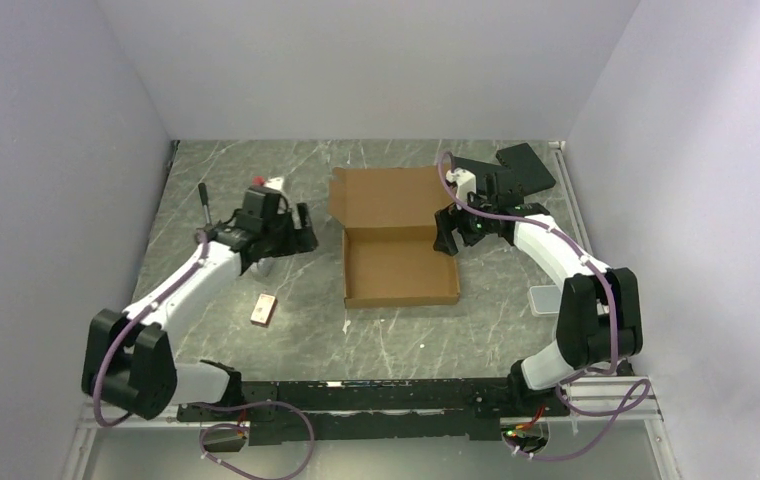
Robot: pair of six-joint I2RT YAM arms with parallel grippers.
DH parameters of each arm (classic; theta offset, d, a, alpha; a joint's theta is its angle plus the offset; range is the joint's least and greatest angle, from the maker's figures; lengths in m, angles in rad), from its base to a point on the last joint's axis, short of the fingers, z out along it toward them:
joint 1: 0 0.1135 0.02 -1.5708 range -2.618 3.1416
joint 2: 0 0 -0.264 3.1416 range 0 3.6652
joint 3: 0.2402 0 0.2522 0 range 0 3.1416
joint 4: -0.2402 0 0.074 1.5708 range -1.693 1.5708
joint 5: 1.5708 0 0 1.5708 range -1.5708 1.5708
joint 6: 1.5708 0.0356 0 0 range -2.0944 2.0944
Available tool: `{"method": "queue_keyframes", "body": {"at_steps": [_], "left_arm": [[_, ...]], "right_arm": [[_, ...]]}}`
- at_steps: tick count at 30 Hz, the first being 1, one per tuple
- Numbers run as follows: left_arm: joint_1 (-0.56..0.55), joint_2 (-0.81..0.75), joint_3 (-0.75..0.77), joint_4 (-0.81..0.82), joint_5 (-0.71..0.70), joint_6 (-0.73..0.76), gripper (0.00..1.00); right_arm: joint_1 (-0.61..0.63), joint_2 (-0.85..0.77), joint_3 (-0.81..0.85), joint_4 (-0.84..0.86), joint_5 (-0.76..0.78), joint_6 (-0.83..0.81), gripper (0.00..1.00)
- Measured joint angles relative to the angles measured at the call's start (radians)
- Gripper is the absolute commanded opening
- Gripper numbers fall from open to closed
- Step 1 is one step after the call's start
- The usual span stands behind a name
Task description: Fold the paper box
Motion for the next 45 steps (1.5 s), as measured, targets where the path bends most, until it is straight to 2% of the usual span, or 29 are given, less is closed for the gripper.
{"method": "queue_keyframes", "body": {"at_steps": [2, 4, 9, 16, 23, 27, 39, 43, 45], "left_arm": [[0.083, -0.052, -0.032, -0.003, 0.004, -0.018, 0.96], [0.126, -0.09, -0.047, -0.023, -0.021, -0.058, 0.98], [0.19, -0.121, -0.082, -0.075, -0.123, -0.212, 0.96], [0.276, 0.002, -0.083, -0.196, -0.217, -0.382, 0.9], [0.342, 0.096, -0.078, -0.174, -0.195, -0.436, 0.88], [0.369, 0.159, -0.06, -0.142, -0.172, -0.451, 0.83], [0.417, 0.215, -0.023, -0.091, -0.134, -0.472, 0.84], [0.417, 0.215, -0.011, -0.095, -0.136, -0.466, 0.51], [0.417, 0.215, -0.009, -0.096, -0.13, -0.46, 0.38]], "right_arm": [[-0.003, -0.006, 0.001, 0.0, -0.01, -0.007, 0.91], [-0.004, -0.008, 0.001, -0.002, -0.015, -0.012, 0.91], [-0.004, -0.008, 0.001, -0.004, -0.019, -0.018, 0.91], [-0.004, -0.008, 0.001, -0.005, -0.029, -0.02, 0.91], [-0.005, -0.008, 0.001, -0.005, -0.038, -0.024, 0.91], [-0.005, -0.008, 0.001, -0.005, -0.042, -0.024, 0.91], [-0.005, -0.008, 0.001, -0.012, -0.045, -0.025, 0.91], [-0.005, -0.008, 0.001, -0.015, -0.049, -0.027, 0.91], [-0.005, -0.008, 0.001, -0.017, -0.051, -0.027, 0.91]]}}
